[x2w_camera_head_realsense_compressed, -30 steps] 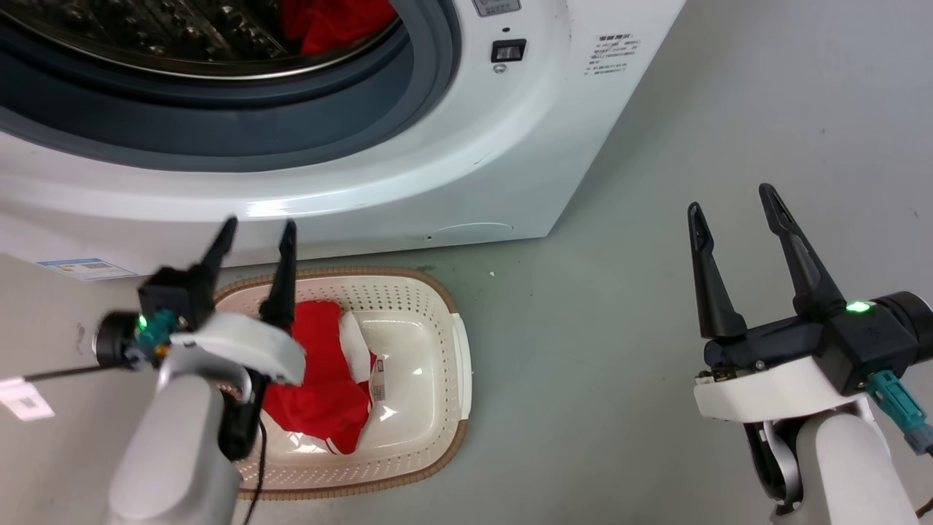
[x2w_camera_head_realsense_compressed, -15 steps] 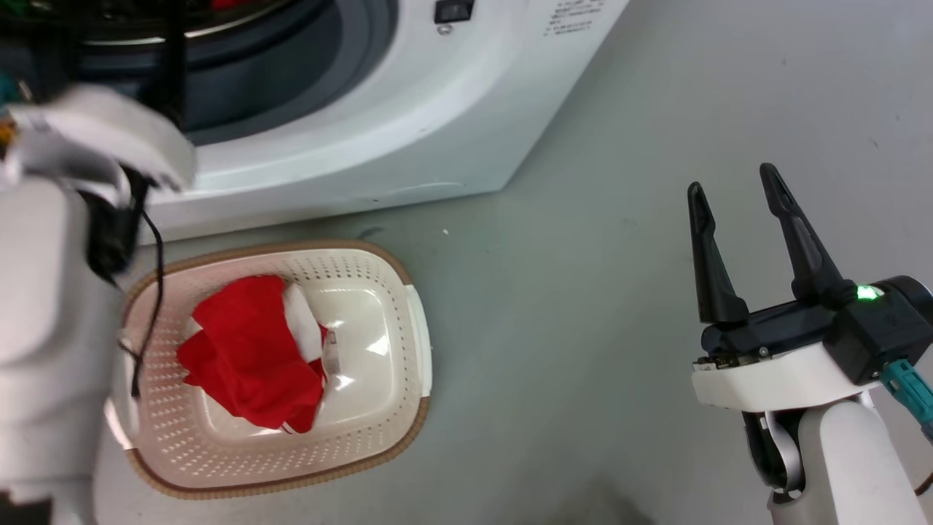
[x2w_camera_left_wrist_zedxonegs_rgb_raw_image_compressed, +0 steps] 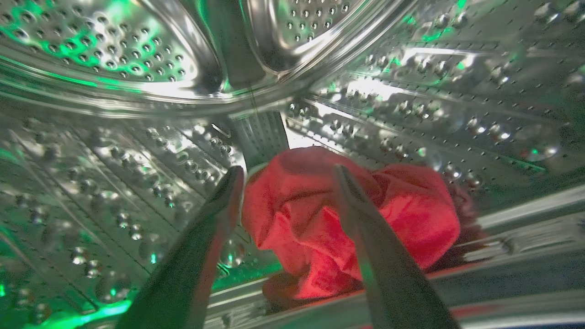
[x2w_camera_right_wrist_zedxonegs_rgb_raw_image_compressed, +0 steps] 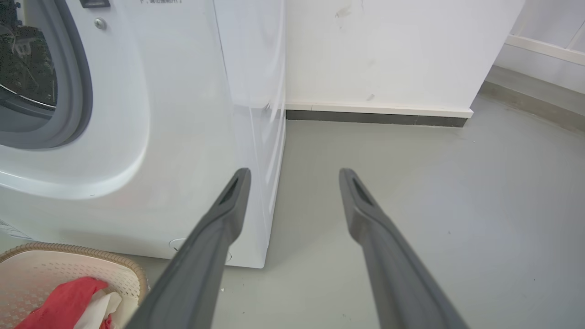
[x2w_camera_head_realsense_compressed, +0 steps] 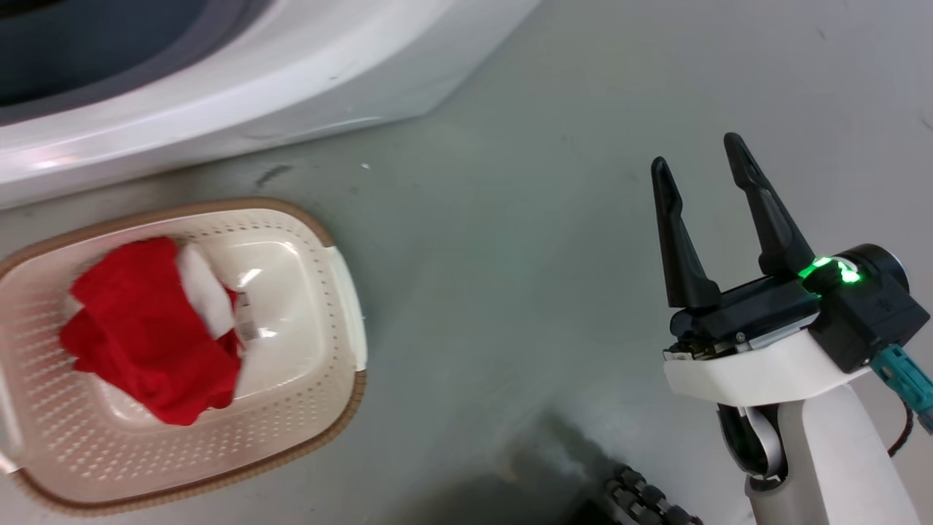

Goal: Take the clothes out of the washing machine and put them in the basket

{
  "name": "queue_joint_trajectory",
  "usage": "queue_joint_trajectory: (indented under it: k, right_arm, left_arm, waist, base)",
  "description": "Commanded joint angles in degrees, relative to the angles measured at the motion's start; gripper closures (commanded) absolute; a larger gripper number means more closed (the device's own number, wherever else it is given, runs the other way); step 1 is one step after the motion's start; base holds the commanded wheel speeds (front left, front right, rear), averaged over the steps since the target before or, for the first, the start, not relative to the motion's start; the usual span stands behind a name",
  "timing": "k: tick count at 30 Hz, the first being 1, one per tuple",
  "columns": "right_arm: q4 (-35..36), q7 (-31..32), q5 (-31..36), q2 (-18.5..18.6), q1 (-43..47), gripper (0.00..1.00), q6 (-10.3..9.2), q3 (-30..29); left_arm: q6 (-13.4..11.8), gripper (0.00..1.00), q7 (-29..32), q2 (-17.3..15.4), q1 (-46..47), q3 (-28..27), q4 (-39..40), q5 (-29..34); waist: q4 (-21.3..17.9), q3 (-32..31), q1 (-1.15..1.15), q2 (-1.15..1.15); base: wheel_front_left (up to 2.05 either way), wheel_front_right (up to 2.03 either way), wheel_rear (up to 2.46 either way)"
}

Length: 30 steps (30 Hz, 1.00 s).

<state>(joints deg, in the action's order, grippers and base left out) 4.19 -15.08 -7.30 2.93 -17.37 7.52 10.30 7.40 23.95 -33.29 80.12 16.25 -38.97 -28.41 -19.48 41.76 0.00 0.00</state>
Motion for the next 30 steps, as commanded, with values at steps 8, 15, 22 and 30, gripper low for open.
queue_joint_trajectory:
  k: [8, 15, 22, 30]
  right_arm:
    - [1.19, -0.14, -2.83, -0.12, -0.56, 0.0, -0.06, 2.46]
    - [2.08, -0.14, -4.11, -0.11, -0.13, 0.0, -0.06, 3.74]
    - [2.73, -0.14, -4.52, -0.11, 0.58, 0.0, -0.06, 3.44]
    - [2.78, -0.14, -4.41, -0.11, 0.41, 0.0, -0.06, 3.13]
  left_arm:
    - [0.08, 0.0, 7.47, -2.41, 8.96, 4.19, -8.07, 1.18]
    - [0.07, 0.0, 10.73, -3.66, 13.13, 6.63, -12.62, 3.08]
    - [0.08, 0.0, 11.29, -3.02, 14.35, 8.55, -15.79, 3.99]
    - [0.09, 1.0, 10.12, -2.46, 14.7, 10.71, -16.72, 2.05]
  waist:
    - [-6.16, 5.08, 0.0, 0.0]
    - [-7.99, 7.11, 0.0, 0.0]
    - [-8.0, 8.32, 0.0, 0.0]
    - [-7.59, 8.9, 0.0, 0.0]
  base:
    - [0.0, 0.0, 0.0]
    - [0.0, 0.0, 0.0]
    - [0.0, 0.0, 0.0]
    - [0.0, 0.0, 0.0]
